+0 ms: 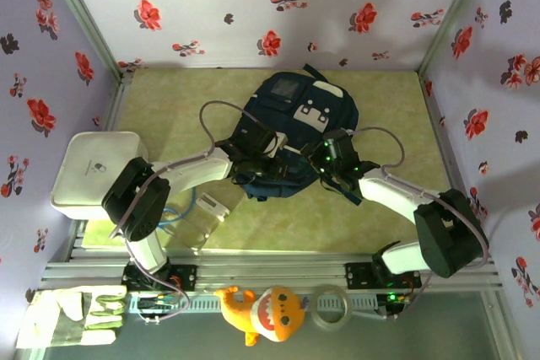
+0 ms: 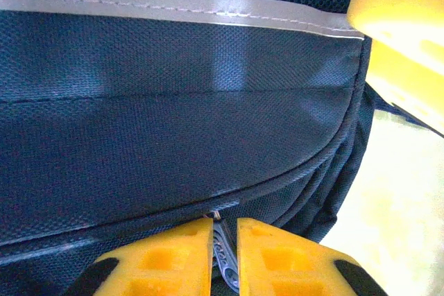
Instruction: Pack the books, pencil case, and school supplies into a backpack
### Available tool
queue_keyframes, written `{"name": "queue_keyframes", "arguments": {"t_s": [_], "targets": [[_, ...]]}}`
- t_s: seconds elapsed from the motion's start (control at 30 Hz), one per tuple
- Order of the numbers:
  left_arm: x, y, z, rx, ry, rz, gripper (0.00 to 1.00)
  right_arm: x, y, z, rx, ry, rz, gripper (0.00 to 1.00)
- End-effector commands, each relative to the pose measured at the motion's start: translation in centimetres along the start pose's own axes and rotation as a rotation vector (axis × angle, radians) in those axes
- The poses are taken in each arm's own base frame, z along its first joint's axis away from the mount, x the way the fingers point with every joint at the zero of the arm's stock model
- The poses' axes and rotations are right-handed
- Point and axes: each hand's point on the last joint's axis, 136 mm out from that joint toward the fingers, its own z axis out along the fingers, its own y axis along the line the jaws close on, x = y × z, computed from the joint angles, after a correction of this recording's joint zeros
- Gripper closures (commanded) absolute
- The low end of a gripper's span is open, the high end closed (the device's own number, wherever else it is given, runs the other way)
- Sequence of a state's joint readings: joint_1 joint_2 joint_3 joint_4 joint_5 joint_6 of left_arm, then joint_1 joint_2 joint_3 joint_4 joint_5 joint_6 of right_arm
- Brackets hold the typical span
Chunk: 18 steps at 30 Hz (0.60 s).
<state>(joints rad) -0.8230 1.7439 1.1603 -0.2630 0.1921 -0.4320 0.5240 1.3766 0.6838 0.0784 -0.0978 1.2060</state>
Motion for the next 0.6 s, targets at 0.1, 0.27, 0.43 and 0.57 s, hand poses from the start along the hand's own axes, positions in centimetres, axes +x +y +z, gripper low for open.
{"name": "queue_keyframes", "arguments": {"t_s": [0.1, 0.27, 0.43, 0.57], "targets": [[1.40, 0.72, 0.70, -0.072, 0.037, 0.016, 0.71, 0.19, 1.06, 0.22, -0.017, 0.007, 0.000, 0.58], [1.71, 1.13, 0.64, -0.156, 0.053, 0.056, 0.69, 0.25, 1.06, 0.35, -0.014, 0.008, -0.003, 0.57], [1.49, 1.40, 0.53, -0.196, 0.041, 0.068, 0.83, 0.28, 1.00, 0.46, -0.012, 0.009, -0.006, 0.58], [0.97, 1.25, 0.03, -0.195, 0.016, 0.075, 0.98, 0.15, 0.98, 0.43, -0.006, 0.003, -0.014, 0.61]]}}
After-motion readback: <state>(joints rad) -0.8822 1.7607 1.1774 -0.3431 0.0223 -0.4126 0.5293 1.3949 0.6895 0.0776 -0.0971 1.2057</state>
